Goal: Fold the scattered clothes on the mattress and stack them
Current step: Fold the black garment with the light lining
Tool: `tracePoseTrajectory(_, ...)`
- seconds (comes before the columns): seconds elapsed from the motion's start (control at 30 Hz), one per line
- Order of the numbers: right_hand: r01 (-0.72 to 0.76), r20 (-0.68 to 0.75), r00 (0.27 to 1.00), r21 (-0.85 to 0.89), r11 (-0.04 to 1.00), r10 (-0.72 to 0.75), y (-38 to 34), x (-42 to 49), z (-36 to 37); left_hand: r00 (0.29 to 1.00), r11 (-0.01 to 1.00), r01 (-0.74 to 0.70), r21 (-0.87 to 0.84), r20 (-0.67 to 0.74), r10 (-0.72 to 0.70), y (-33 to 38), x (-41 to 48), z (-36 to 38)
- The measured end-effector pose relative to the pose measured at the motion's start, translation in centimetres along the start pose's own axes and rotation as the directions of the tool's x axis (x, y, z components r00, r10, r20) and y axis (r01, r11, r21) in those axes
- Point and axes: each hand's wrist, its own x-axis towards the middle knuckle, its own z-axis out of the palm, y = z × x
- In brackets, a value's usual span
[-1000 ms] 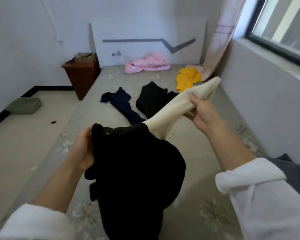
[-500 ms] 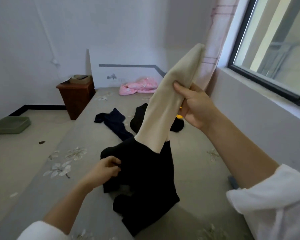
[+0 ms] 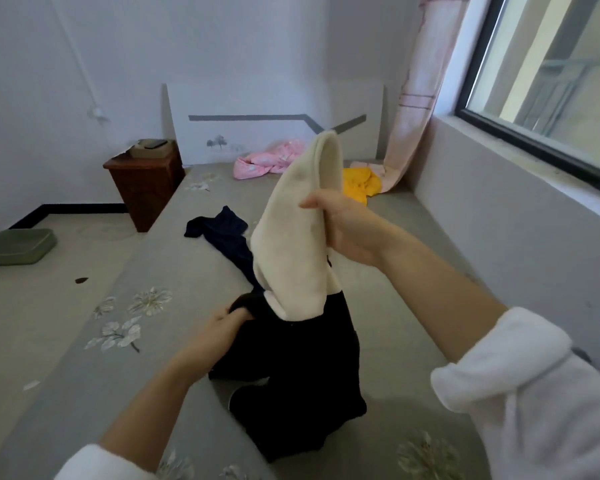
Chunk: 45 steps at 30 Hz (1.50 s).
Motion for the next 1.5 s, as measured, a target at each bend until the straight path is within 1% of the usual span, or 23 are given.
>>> tracePoseTrajectory(0.03, -0.073, 0.032, 0.997, 0.018, 0.997, 0.073, 1.5, 0.4, 0.0, 0.999, 0.998, 0.021, -0.067, -0.031, -0.023, -0.4, -0.2, -0.5)
tracePoseTrajectory(0.07, -0.132, 0.013, 0.991, 0.017, 0.991, 0.131, 3.2, 0.8, -0.2, 0.998, 0.984, 0.023, -0.179, -0.055, -0.034, -0.5, -0.5, -1.0)
tracePoseTrajectory(0.13, -0.248, -0.089, 0.965, -0.019, 0.969, 0.246, 7.5, 1.3, -1.2, 0.996, 0.931, 0.030, -0.363, -0.063, -0.057, -0.8, -1.1, -2.0)
tracePoseTrajectory(0.17, -0.308, -0.103, 0.947, -0.028, 0.951, 0.303, 9.9, 1.3, -1.8, 0.996, 0.912, 0.050, -0.407, -0.051, -0.077, -1.1, -1.3, -2.4)
tracePoseTrajectory(0.23, -0.408, -0.074, 0.912, -0.093, 0.908, 0.403, 14.8, 0.9, -2.6, 0.993, 0.893, 0.068, -0.444, -0.053, -0.102, -1.1, -2.1, -2.8)
tracePoseTrajectory(0.33, -0.520, -0.129, 0.853, -0.290, 0.804, 0.505, 20.7, -0.7, -3.3, 0.988, 0.876, 0.068, -0.478, -0.092, -0.127, -1.2, -3.0, -3.2)
tracePoseTrajectory(0.4, -0.614, -0.167, 0.787, -0.311, 0.726, 0.594, 23.4, -1.9, -3.6, 0.985, 0.856, 0.079, -0.511, -0.092, -0.146, -1.0, -3.5, -3.4)
tracePoseTrajectory(0.47, -0.649, -0.212, 0.761, -0.284, 0.706, 0.614, 25.9, -2.6, -4.0, 0.987, 0.848, 0.098, -0.521, -0.062, -0.152, -0.9, -3.9, -3.9)
tracePoseTrajectory(0.53, -0.625, -0.242, 0.781, -0.272, 0.732, 0.576, 27.1, -2.6, -3.7, 0.984, 0.850, 0.142, -0.507, -0.019, -0.176, -0.7, -4.1, -4.4)
tracePoseTrajectory(0.6, -0.590, -0.300, 0.806, -0.335, 0.734, 0.511, 27.4, -1.8, -3.2, 0.984, 0.859, 0.139, -0.493, -0.025, -0.174, -0.5, -4.2, -4.8)
tracePoseTrajectory(0.7, -0.519, -0.311, 0.851, -0.623, 0.585, 0.424, 26.6, -0.3, -2.9, 0.990, 0.860, 0.088, -0.502, -0.054, -0.133, 0.2, -4.6, -5.3)
tracePoseTrajectory(0.77, -0.426, -0.212, 0.882, -0.739, 0.521, 0.420, 25.9, 0.6, -3.4, 0.991, 0.868, 0.064, -0.492, -0.071, -0.113, 0.9, -5.0, -5.4)
tracePoseTrajectory(0.8, -0.371, -0.152, 0.904, -0.746, 0.553, 0.401, 25.6, 1.0, -3.8, 0.989, 0.880, 0.070, -0.470, -0.085, -0.123, 1.1, -5.0, -5.9)
tracePoseTrajectory(0.87, -0.300, -0.111, 0.944, -0.674, 0.675, 0.309, 23.9, 1.2, -5.1, 0.960, 0.917, 0.085, -0.389, -0.215, -0.180, 0.7, -4.7, -7.5)
tracePoseTrajectory(0.93, -0.269, -0.194, 0.963, -0.614, 0.742, 0.189, 20.5, 1.3, -6.7, 0.921, 0.983, 0.159, -0.089, -0.345, -0.180, 0.1, -4.1, -9.3)
tracePoseTrajectory(1.03, -0.183, -0.280, 0.960, -0.571, 0.801, 0.021, 14.1, 1.0, -8.1, 0.896, 0.930, 0.121, 0.348, -0.440, 0.048, 0.9, -4.1, -9.7)
tracePoseTrajectory(1.13, -0.015, -0.315, 0.933, -0.515, 0.857, -0.172, 7.9, 0.0, -8.6, 0.838, 0.834, 0.060, 0.548, -0.481, 0.256, 3.7, -3.6, -9.8)
tracePoseTrajectory(1.17, 0.034, -0.314, 0.926, -0.482, 0.875, -0.209, 5.8, -0.5, -8.7, 0.831, 0.818, 0.053, 0.572, -0.479, 0.281, 5.1, -3.6, -10.2)
tracePoseTrajectory(1.23, 0.102, -0.302, 0.916, -0.463, 0.881, -0.265, 2.3, -1.6, -9.3, 0.830, 0.810, 0.005, 0.587, -0.454, 0.324, 8.0, -3.5, -11.7)
tracePoseTrajectory(1.3, 0.153, -0.294, 0.893, -0.513, 0.844, -0.341, -0.6, -2.3, -10.5, 0.839, 0.786, -0.025, 0.617, -0.415, 0.353, 10.8, -3.6, -13.5)
tracePoseTrajectory(1.37, 0.170, -0.286, 0.862, -0.614, 0.771, -0.418, -2.4, -2.3, -12.0, 0.905, 0.808, -0.078, 0.584, -0.299, 0.304, 12.6, -3.5, -15.0)
tracePoseTrajectory(1.43, 0.112, -0.271, 0.840, -0.762, 0.638, -0.470, -2.7, -1.3, -13.3, 0.993, 0.856, -0.058, 0.514, -0.062, 0.105, 13.8, -3.5, -15.7)
tracePoseTrajectory(1.5, 0.030, -0.222, 0.859, -0.877, 0.479, -0.460, -1.5, 0.5, -14.7, 0.994, 0.802, 0.064, 0.593, 0.032, -0.103, 14.1, -2.2, -15.9)
